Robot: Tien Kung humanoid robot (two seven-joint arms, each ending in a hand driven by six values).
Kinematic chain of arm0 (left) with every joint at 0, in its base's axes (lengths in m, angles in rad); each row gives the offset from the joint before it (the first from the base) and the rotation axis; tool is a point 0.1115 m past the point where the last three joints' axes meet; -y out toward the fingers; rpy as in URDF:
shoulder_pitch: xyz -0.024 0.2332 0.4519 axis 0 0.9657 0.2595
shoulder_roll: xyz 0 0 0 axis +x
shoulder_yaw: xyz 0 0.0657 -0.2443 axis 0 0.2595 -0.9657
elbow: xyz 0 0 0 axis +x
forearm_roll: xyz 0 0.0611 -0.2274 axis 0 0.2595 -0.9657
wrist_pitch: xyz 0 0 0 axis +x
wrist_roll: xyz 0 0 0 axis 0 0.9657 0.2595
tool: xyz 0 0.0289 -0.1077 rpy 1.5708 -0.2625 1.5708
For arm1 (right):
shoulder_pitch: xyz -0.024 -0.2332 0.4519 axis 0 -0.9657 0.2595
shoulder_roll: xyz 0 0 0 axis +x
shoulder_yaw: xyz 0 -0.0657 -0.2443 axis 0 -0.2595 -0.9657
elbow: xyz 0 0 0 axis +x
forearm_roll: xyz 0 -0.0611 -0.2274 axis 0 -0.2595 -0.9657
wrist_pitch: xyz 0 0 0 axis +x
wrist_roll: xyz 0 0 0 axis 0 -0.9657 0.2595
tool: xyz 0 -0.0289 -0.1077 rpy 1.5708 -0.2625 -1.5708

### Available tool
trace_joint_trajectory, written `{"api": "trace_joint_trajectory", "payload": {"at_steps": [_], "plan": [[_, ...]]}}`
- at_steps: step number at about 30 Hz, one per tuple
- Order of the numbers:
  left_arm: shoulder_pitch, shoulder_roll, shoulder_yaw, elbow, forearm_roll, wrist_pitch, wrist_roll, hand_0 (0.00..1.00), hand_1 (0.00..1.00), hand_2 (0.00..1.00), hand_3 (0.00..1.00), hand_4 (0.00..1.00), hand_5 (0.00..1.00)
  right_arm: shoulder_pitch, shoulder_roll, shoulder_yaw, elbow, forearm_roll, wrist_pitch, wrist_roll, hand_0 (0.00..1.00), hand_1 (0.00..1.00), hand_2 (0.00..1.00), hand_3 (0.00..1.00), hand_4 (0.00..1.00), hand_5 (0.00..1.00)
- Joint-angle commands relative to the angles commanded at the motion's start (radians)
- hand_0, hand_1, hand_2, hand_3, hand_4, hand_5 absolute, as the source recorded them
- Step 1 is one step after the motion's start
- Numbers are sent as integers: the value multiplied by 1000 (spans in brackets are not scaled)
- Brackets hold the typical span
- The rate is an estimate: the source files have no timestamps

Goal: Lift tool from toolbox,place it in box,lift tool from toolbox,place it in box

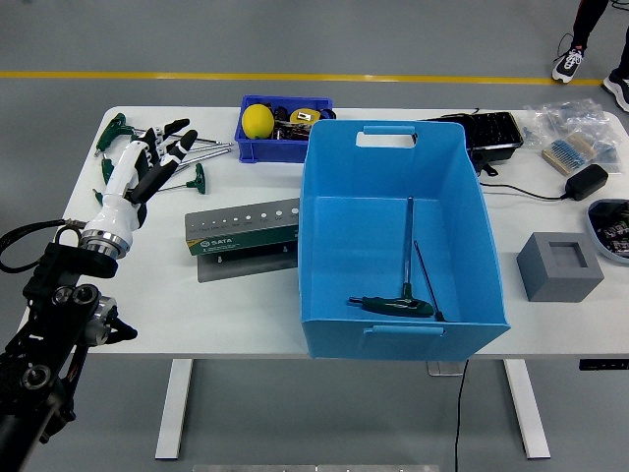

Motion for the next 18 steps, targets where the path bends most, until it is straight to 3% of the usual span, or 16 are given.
{"api": "trace_joint_trajectory", "payload": {"at_steps": [5, 8, 10, 15, 16, 18], "plan": [[103, -1, -61, -23, -39, -6, -2, 792, 778, 867, 787, 856, 720, 0, 0, -7, 0, 11, 2, 4, 716, 688, 733, 550, 782, 711], [130, 6, -67, -31, -61, -21, 5, 792, 778, 867, 787, 856, 720, 1, 0, -10, 0, 14, 3, 5, 716, 688, 733, 550, 782, 711], [136, 4, -73, -32, -95, -47, 10, 807, 797, 893, 794, 857, 727, 2, -1, -11, 0, 15, 4, 6, 717, 687, 733, 551, 782, 712], [127, -9, -82, -21, -218, -159, 17, 807, 797, 893, 794, 857, 727, 5, -2, -5, 0, 0, 3, 2, 717, 687, 733, 551, 782, 712], [124, -11, -80, -20, -230, -169, 15, 814, 810, 913, 803, 863, 799, 5, -2, -5, 0, 2, 3, 3, 716, 687, 733, 550, 782, 712], [120, -13, -77, -20, -239, -181, 13, 814, 810, 913, 803, 863, 799, 5, -2, -7, 0, 7, 2, 4, 716, 687, 733, 550, 782, 712]]}}
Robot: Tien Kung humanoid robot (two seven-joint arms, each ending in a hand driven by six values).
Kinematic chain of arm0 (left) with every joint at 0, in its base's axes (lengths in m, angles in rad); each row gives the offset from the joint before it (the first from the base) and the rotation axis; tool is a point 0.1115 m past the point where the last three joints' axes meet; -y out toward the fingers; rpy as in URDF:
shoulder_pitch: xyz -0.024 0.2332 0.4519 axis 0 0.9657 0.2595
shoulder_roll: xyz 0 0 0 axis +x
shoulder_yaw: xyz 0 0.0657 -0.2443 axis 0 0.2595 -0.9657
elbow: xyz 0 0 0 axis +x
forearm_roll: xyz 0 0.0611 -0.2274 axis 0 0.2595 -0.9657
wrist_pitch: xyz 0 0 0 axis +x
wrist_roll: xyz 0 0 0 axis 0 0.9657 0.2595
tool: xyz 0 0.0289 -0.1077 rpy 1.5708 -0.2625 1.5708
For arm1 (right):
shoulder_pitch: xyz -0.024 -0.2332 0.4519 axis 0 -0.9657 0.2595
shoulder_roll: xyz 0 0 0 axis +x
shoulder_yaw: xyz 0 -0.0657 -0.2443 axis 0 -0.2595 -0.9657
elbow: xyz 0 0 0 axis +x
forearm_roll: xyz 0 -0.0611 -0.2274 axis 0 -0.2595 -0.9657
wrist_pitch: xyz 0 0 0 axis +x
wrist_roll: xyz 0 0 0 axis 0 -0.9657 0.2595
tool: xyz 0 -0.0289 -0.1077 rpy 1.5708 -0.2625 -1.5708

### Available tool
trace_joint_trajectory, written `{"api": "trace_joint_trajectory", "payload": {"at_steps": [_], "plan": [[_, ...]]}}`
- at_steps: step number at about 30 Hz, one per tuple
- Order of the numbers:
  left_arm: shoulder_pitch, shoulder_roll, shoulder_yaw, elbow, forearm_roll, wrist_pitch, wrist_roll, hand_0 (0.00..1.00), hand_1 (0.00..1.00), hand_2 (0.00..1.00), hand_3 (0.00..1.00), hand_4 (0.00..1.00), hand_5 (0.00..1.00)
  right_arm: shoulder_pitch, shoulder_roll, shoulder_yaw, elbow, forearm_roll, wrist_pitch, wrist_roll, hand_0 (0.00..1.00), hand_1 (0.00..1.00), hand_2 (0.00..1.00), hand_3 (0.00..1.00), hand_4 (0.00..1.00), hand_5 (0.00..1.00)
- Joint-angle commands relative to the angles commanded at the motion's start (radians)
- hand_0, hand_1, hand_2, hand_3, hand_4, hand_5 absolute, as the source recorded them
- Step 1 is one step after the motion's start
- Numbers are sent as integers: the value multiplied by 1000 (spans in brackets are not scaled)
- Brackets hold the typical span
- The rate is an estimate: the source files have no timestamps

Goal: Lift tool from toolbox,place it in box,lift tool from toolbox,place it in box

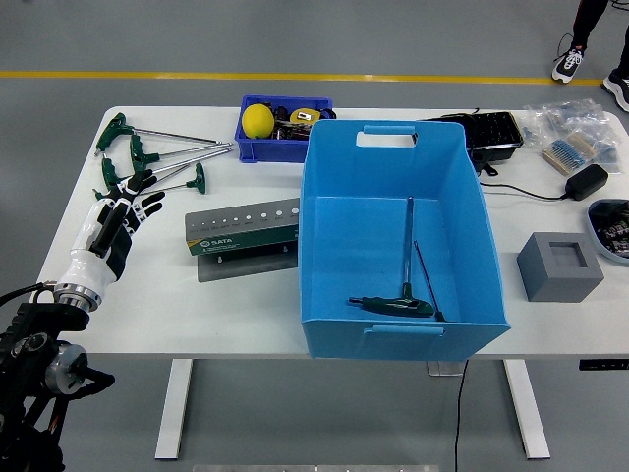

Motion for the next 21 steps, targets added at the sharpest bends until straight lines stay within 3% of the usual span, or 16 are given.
{"api": "trace_joint_trajectory", "payload": {"at_steps": [15, 16, 21], "plan": [[-7, -9, -25, 0, -3, -1, -9, 810, 805, 915, 798, 849, 786, 5, -1, -3, 1, 7, -2, 1, 715, 686, 733, 550, 780, 712], [-6, -9, -27, 1, -10, -2, -9, 810, 804, 912, 794, 886, 937, 5, -1, -2, 1, 7, -2, 1, 715, 685, 733, 550, 780, 712], [-6, -10, -33, 2, -14, 20, -15, 810, 804, 912, 794, 886, 937, 6, -1, 1, 1, -1, -1, -2, 715, 685, 733, 550, 780, 712]]}}
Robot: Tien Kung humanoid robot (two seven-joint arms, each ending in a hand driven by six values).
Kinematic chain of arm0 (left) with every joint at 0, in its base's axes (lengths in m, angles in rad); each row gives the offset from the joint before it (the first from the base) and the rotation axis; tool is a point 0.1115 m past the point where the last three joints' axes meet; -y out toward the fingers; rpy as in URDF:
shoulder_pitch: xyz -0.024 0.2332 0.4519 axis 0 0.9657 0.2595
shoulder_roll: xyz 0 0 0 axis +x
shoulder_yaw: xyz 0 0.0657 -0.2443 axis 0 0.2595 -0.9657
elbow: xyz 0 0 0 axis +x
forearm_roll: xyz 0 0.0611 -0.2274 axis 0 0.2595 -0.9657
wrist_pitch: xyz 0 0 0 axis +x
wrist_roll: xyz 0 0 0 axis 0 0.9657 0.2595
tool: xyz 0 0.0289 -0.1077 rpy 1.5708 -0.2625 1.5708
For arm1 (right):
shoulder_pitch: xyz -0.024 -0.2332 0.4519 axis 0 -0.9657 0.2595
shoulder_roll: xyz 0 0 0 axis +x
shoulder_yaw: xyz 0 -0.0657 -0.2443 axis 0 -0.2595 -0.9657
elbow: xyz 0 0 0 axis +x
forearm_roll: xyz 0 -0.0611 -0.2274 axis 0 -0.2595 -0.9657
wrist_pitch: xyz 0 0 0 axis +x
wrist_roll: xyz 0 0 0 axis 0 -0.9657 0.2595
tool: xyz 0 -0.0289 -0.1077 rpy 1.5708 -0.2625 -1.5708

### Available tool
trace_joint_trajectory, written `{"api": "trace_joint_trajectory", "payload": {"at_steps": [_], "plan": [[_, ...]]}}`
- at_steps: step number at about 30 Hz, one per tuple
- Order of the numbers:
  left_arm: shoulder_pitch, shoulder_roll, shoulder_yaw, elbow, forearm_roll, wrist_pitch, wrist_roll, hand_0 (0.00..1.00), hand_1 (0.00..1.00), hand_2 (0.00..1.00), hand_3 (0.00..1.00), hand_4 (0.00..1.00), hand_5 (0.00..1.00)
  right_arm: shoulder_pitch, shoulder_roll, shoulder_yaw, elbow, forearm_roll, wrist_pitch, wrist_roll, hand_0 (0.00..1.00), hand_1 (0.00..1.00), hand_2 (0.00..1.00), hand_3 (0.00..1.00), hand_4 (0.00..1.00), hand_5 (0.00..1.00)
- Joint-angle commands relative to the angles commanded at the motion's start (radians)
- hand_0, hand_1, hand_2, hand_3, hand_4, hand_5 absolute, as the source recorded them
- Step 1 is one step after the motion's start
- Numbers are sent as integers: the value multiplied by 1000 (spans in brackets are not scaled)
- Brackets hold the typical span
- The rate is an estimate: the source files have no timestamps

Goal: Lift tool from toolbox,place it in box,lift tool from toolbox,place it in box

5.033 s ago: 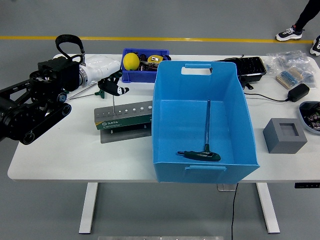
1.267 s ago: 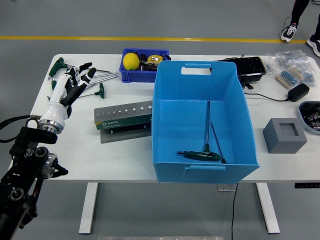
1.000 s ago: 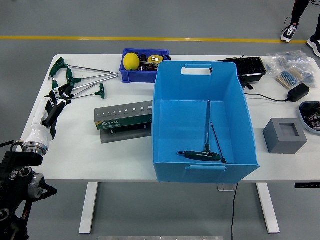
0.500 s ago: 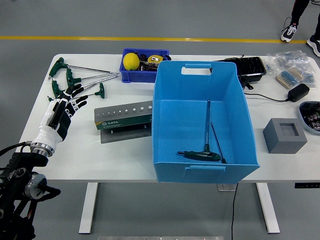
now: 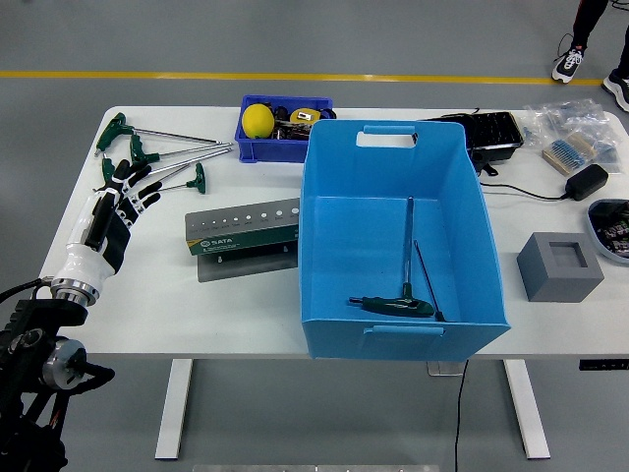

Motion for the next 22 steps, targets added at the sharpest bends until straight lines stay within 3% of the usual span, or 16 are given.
{"api": "trace_joint_trajectory", "payload": {"at_steps": [1, 6, 7, 18, 19, 22], "plan": [[0, 0, -1, 1, 6, 12, -2, 701, 745, 833, 747, 998, 998, 0, 0, 0, 0, 0, 0, 0, 715, 684, 732, 549, 779, 713], [-1, 0, -13, 5, 15, 44, -3, 701, 745, 833, 747, 998, 998, 0, 0, -3, 0, 5, 1, 2, 715, 684, 732, 549, 779, 713], [-1, 1, -13, 5, 13, 46, -2, 593, 696, 786, 731, 998, 998, 0, 0, -3, 0, 5, 1, 2, 714, 684, 732, 549, 779, 711], [1, 4, -5, 9, 3, 38, 5, 607, 703, 794, 739, 998, 998, -5, 2, 5, 0, -8, 0, -3, 714, 684, 732, 549, 779, 711], [1, 5, -4, 8, 8, 33, 1, 686, 734, 841, 784, 998, 813, -6, 3, 6, 0, -10, 0, -4, 715, 683, 732, 550, 778, 709], [2, 8, -1, 5, 39, 12, -20, 686, 734, 841, 784, 998, 813, -8, 3, 10, 0, -17, 0, -6, 715, 683, 732, 550, 778, 709]]}}
